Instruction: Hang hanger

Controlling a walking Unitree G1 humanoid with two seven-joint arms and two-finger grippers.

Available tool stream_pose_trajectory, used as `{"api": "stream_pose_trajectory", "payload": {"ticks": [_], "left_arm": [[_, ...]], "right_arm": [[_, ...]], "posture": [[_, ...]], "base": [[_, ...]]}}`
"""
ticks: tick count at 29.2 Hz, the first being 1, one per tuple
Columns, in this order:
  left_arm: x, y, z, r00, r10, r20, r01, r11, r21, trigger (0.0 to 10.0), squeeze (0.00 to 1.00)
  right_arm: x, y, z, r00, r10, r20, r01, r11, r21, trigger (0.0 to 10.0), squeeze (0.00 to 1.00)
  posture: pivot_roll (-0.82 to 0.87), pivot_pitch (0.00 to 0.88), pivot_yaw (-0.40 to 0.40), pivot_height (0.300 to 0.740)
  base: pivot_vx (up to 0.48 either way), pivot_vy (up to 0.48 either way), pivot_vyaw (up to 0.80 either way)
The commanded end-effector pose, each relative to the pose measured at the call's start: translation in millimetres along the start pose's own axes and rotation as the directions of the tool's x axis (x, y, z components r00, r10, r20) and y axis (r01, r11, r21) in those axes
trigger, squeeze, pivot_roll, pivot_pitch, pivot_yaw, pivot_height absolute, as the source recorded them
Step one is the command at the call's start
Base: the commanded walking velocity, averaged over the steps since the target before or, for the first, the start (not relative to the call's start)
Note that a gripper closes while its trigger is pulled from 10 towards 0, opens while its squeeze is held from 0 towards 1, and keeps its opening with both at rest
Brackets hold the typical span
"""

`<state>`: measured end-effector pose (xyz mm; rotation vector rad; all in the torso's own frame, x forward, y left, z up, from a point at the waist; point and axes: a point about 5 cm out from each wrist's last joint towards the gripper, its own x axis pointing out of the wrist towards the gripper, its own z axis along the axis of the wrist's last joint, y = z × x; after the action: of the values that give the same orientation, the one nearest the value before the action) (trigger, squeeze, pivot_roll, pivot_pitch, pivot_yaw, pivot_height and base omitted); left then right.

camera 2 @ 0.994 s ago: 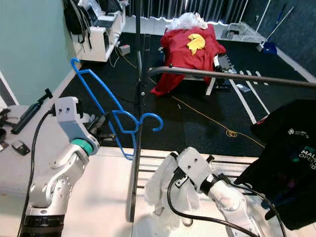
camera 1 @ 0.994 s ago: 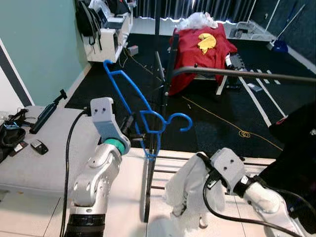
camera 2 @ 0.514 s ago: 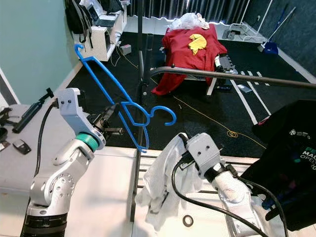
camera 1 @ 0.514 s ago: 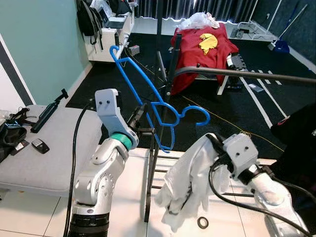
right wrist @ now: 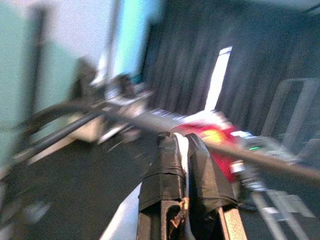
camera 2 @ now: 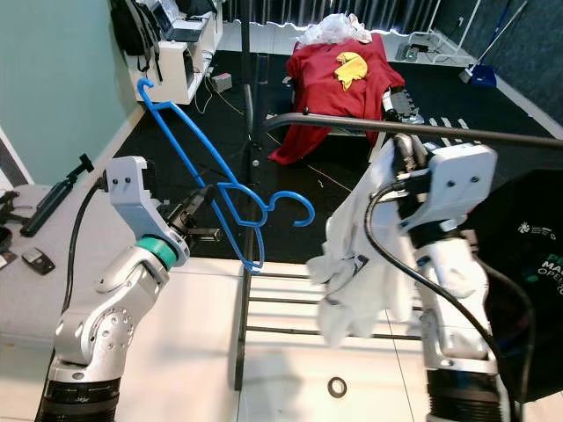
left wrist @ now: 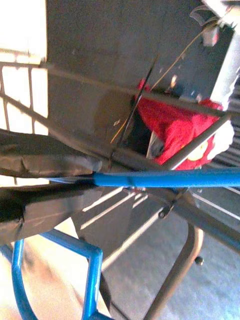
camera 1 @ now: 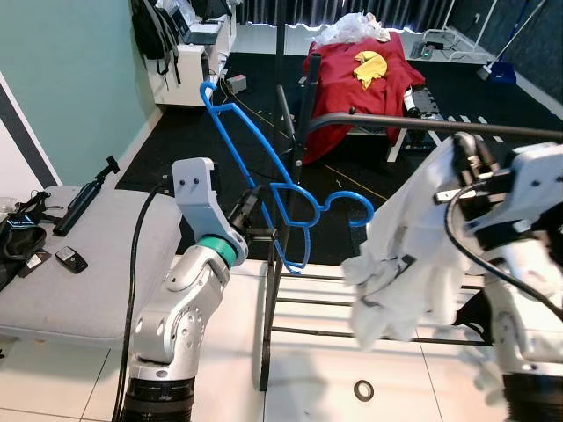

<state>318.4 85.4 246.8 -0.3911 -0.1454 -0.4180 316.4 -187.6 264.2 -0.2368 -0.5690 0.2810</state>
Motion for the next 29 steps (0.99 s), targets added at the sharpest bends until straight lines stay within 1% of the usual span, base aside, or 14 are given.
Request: {"api": "stream_pose_trajectory", "payload": {"ticks": [1, 2, 6, 10, 11, 13, 15, 19, 21, 25, 26, 27, 28, 29], "left_arm": [[-3.8, -0.7, 3.7, 1.000, -0.008, 0.007, 0.008, 0.998, -0.059, 10.0, 0.00], [-4.4, 0.1, 6.0, 1.000, -0.007, 0.014, 0.008, 0.997, -0.072, 10.0, 0.00], [-7.5, 1.9, 10.0, 1.000, -0.019, 0.024, 0.021, 0.995, -0.093, 10.0, 0.00], [-9.6, -1.8, 14.2, 0.998, -0.049, 0.038, 0.053, 0.991, -0.126, 10.0, 0.00], [-9.6, -1.8, 14.2, 0.998, -0.049, 0.038, 0.053, 0.991, -0.126, 10.0, 0.00], [-8.5, -7.8, 19.3, 0.995, -0.081, 0.052, 0.087, 0.987, -0.136, 10.0, 0.00], [-8.0, -11.1, 22.0, 0.993, -0.099, 0.057, 0.106, 0.985, -0.139, 10.0, 0.00], [-8.5, -13.9, 23.6, 0.991, -0.122, 0.056, 0.129, 0.981, -0.145, 10.0, 0.00], [-11.5, -19.5, 23.0, 0.984, -0.173, 0.047, 0.178, 0.975, -0.134, 10.0, 0.00], [-13.8, -21.9, 20.9, 0.979, -0.198, 0.037, 0.202, 0.971, -0.128, 10.0, 0.00], [-16.3, -21.3, 17.0, 0.978, -0.206, 0.030, 0.208, 0.968, -0.142, 10.0, 0.00], [-16.3, -21.3, 17.0, 0.978, -0.206, 0.030, 0.208, 0.968, -0.142, 10.0, 0.00], [-17.0, -19.9, 16.1, 0.979, -0.199, 0.036, 0.202, 0.966, -0.164, 10.0, 0.00], [-17.0, -19.9, 16.1, 0.979, -0.199, 0.036, 0.202, 0.966, -0.164, 10.0, 0.00]], "right_arm": [[-3.8, 23.6, -5.6, 0.989, 0.148, -0.026, -0.148, 0.989, -0.001, 10.0, 0.00], [-6.5, 26.0, -8.8, 0.986, 0.161, -0.039, -0.161, 0.987, -0.001, 10.0, 0.00], [-10.1, 23.1, -12.0, 0.986, 0.153, -0.063, -0.152, 0.988, 0.017, 10.0, 0.00], [-23.2, 27.6, -25.0, 0.963, 0.226, -0.147, -0.228, 0.974, 0.006, 10.0, 0.00], [-23.2, 27.6, -25.0, 0.963, 0.226, -0.147, -0.228, 0.974, 0.006, 10.0, 0.00], [-34.1, 32.4, -37.8, 0.939, 0.266, -0.219, -0.283, 0.958, -0.047, 10.0, 0.00], [-40.1, 35.5, -44.2, 0.920, 0.292, -0.259, -0.321, 0.944, -0.075, 10.0, 0.00], [-40.8, 38.1, -46.3, 0.913, 0.305, -0.271, -0.342, 0.934, -0.099, 10.0, 0.00], [-36.5, 42.6, -43.2, 0.913, 0.324, -0.248, -0.353, 0.932, -0.083, 10.0, 0.00], [-34.2, 45.8, -41.9, 0.914, 0.332, -0.235, -0.356, 0.932, -0.067, 10.0, 0.00], [-38.9, 53.2, -49.1, 0.893, 0.367, -0.261, -0.385, 0.923, -0.019, 10.0, 0.00], [-38.9, 53.2, -49.1, 0.893, 0.367, -0.261, -0.385, 0.923, -0.019, 10.0, 0.00], [-44.3, 57.9, -55.1, 0.873, 0.396, -0.286, -0.408, 0.913, 0.018, 10.0, 0.00], [-44.3, 57.9, -55.1, 0.873, 0.396, -0.286, -0.408, 0.913, 0.018, 10.0, 0.00]], "posture": [[-0.09, 0.120, 0.035, 0.740], [-0.09, 0.121, 0.033, 0.740], [-0.09, 0.124, 0.033, 0.740], [-0.09, 0.125, 0.035, 0.740], [-0.09, 0.125, 0.035, 0.740], [-0.09, 0.125, 0.038, 0.740], [-0.09, 0.125, 0.038, 0.740], [-0.10, 0.125, 0.041, 0.740], [-0.09, 0.124, 0.039, 0.740], [-0.09, 0.124, 0.035, 0.740], [-0.09, 0.122, 0.028, 0.740], [-0.09, 0.122, 0.028, 0.740], [-0.09, 0.121, 0.027, 0.740], [-0.09, 0.121, 0.027, 0.740]], "base": [[0.000, 0.000, 0.00], [0.000, 0.000, 0.00], [0.000, 0.000, 0.00], [0.000, 0.000, 0.00], [0.000, 0.000, 0.00], [0.000, 0.000, 0.00], [0.000, 0.000, 0.00], [0.000, 0.000, 0.00], [0.000, 0.000, 0.00], [0.000, 0.000, 0.00], [0.000, 0.000, 0.00], [0.000, 0.000, 0.00], [0.000, 0.000, 0.00], [0.000, 0.000, 0.00]]}}
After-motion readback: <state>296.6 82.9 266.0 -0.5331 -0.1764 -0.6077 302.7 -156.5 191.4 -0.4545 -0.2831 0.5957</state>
